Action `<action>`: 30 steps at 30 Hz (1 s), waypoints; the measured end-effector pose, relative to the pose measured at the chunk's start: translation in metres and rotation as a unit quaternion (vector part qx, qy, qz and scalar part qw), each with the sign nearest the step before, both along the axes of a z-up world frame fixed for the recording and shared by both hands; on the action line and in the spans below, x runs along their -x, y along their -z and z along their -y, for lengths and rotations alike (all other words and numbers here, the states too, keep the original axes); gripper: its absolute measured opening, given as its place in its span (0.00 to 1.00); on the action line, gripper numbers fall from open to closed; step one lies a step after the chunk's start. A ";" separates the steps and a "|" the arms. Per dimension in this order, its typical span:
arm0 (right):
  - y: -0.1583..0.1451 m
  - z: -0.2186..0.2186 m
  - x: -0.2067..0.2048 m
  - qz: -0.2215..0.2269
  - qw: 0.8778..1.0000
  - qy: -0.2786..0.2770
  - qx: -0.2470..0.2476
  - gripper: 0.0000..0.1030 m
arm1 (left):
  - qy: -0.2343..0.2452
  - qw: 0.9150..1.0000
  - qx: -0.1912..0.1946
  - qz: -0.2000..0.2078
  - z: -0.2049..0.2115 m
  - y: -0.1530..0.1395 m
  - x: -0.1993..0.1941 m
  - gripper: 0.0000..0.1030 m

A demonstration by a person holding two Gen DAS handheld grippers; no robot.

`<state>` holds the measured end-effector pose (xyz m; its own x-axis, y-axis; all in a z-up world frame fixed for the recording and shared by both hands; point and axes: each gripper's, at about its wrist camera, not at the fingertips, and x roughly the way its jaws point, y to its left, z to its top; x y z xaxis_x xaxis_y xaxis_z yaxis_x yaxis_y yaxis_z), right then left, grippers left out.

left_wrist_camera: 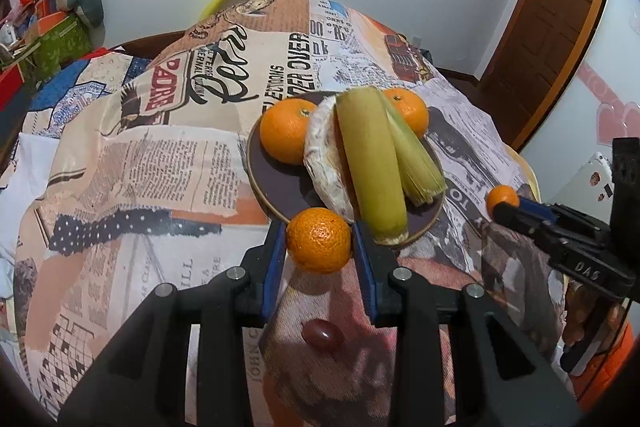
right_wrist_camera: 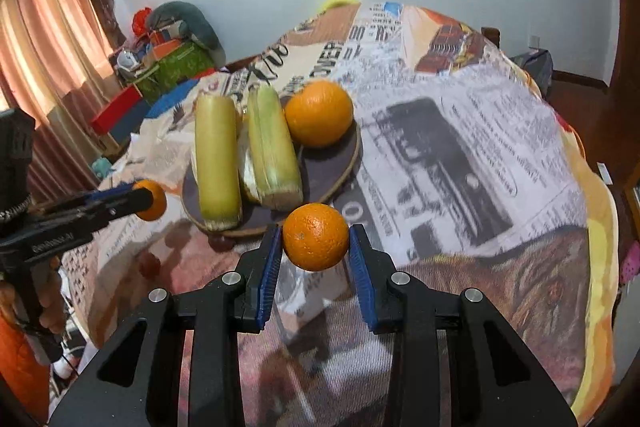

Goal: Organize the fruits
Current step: 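Place the left gripper's mandarin on the plate while the right gripper places its mandarin there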

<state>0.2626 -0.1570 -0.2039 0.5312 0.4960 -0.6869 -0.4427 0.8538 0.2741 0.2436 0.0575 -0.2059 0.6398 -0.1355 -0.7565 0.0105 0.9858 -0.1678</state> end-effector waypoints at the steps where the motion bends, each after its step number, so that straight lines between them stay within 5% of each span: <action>1: -0.002 0.000 -0.002 0.003 1.000 0.001 -0.002 0.30 | -0.002 1.000 -0.001 0.001 -0.002 -0.001 -0.002 0.32; 13: -0.017 -0.012 -0.030 0.032 0.999 0.000 -0.006 0.30 | -0.018 1.000 -0.013 0.012 -0.020 -0.005 -0.027 0.32; 30: 0.008 -0.035 -0.066 0.005 1.000 -0.010 0.022 0.30 | -0.019 1.000 -0.002 -0.005 -0.031 0.012 -0.068 0.32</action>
<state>0.3291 -0.1222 -0.2120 0.5287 0.4770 -0.7021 -0.4633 0.8552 0.2322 0.3119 0.0881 -0.2180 0.6377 -0.1072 -0.7628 -0.0293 0.9862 -0.1631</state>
